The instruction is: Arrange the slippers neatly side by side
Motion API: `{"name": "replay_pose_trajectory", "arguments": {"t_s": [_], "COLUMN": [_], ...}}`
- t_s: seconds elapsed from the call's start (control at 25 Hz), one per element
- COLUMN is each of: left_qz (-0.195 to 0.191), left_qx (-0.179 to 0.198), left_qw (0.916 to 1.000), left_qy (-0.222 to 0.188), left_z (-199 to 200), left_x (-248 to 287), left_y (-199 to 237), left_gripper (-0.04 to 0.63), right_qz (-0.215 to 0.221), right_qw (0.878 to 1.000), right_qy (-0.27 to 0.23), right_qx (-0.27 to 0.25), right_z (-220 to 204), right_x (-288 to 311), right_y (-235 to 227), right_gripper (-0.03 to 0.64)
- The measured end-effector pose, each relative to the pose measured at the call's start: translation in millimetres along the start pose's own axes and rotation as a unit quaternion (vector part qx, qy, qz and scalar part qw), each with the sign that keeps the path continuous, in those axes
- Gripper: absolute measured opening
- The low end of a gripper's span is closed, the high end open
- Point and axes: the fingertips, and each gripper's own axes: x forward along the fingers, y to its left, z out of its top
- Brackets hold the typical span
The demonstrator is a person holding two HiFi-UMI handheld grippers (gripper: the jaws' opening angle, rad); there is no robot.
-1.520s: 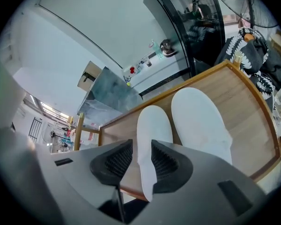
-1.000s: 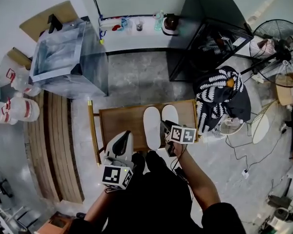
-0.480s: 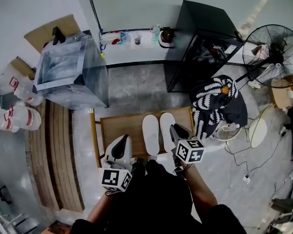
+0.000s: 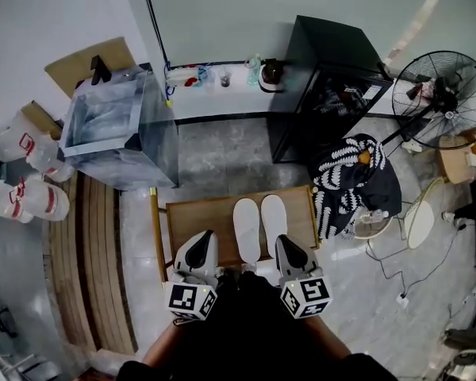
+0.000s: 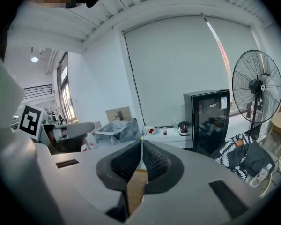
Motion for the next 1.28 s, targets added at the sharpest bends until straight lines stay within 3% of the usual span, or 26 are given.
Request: {"name": "replay_pose_trajectory", "arguments": {"t_s": [1.28], "left_qz": [0.010], "left_qx": [-0.008], "left_qw": [0.9999], "left_qy": [0.005], "left_z": [-7.3], "left_x": [3.5], "left_y": [5.6], "left_gripper": [0.018], "right_qz": [0.016], "right_qw": [0.999], "right_qy": [0.028], "right_qx": [-0.014], "right_z": [-9.2], "right_x": [2.1], "right_y": [7.7], "right_gripper": [0.011]}}
